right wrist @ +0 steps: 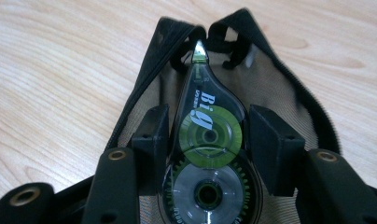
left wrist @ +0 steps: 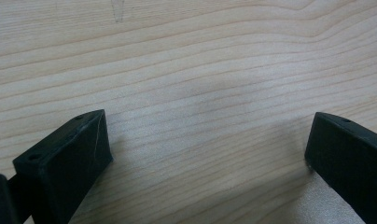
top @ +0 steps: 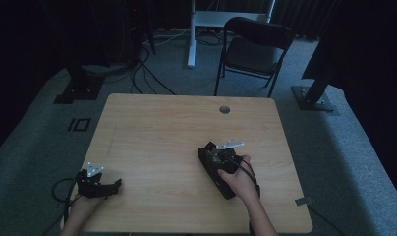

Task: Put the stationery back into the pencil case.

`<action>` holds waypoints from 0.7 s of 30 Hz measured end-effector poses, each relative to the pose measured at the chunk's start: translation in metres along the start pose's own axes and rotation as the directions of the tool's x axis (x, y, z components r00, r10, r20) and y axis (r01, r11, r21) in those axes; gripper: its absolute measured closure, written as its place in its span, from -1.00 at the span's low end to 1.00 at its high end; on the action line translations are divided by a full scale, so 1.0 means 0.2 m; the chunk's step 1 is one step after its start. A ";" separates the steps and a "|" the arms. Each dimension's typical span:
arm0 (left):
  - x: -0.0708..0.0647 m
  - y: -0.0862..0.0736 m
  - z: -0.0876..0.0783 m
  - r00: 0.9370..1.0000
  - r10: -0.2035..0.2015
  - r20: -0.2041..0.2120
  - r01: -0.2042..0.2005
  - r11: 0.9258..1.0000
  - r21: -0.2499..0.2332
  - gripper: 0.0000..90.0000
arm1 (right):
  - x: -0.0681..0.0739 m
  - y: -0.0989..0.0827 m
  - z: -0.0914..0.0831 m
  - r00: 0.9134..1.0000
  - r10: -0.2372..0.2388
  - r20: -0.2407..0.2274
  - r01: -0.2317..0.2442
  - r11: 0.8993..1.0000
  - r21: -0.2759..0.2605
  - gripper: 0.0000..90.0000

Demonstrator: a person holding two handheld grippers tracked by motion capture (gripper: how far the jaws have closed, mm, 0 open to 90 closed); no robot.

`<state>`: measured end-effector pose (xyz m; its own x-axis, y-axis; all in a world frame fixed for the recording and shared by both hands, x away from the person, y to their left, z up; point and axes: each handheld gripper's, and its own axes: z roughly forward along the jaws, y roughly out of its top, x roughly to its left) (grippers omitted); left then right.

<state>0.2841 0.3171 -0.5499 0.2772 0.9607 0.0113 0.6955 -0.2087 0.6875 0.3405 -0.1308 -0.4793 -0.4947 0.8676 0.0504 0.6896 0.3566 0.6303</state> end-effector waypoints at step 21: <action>0.00 0.00 0.00 1.000 0.000 0.000 0.000 1.000 0.000 -1.00 | 0.00 0.02 0.10 1.000 -0.014 0.017 0.012 0.994 0.104 0.10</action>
<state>0.2841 0.3171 -0.5499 0.2771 0.9608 0.0112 0.6957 -0.2087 0.6874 0.3542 -0.1234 -0.4917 -0.4946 0.8686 0.0283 0.7353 0.4009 0.5465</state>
